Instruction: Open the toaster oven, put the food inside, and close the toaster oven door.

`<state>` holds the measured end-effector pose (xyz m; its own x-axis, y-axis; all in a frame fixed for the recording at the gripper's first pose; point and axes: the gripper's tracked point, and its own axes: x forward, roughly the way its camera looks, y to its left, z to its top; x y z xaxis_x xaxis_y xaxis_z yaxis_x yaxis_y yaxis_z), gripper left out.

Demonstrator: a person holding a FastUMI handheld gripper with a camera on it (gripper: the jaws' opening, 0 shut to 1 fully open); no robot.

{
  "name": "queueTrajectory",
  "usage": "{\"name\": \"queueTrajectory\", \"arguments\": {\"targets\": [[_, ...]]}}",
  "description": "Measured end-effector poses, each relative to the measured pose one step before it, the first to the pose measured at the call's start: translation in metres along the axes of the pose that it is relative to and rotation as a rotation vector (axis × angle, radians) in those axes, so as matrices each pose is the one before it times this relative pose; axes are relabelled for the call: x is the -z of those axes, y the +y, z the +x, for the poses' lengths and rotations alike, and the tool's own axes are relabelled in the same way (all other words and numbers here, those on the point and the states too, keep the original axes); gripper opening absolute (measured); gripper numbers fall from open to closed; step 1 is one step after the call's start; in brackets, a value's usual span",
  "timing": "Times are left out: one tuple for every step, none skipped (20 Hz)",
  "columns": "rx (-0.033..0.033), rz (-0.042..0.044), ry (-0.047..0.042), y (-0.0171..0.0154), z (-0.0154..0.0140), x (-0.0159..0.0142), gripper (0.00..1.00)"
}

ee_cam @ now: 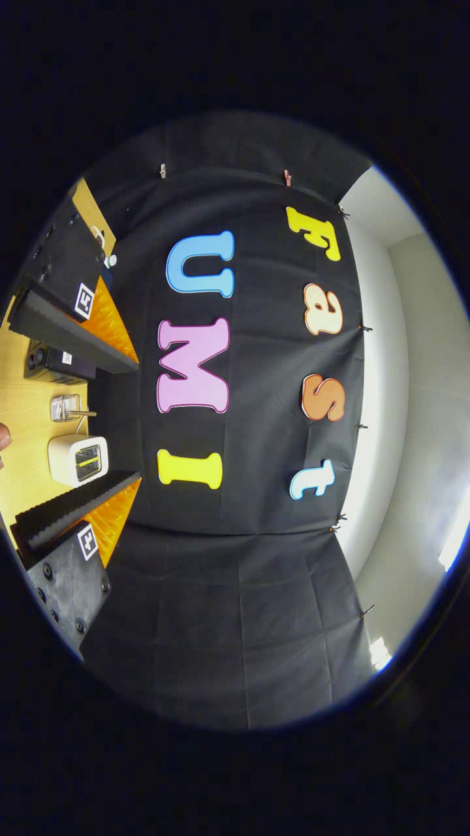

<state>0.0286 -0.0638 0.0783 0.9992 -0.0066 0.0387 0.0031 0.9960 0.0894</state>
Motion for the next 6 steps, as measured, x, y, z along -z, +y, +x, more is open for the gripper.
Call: {"name": "queueTrajectory", "arguments": {"targets": [[-0.0027, 0.00609, 0.00395, 0.00005, -0.00019, 0.00131, 0.97], [-0.00122, 0.00425, 0.00264, 0.00136, -0.00039, 0.00059, 0.97], [-0.00275, 0.00233, -0.00073, 0.00018, -0.00023, -0.00016, 0.97], [0.00003, -0.00191, 0.00016, 0.0009, -0.00059, 0.0005, 0.97], [-0.00217, -0.00232, -0.00323, 0.00023, -0.00041, -0.00044, 0.97], [-0.0025, -0.00309, -0.00124, 0.00119, -0.00066, 0.00045, 0.97]]}}
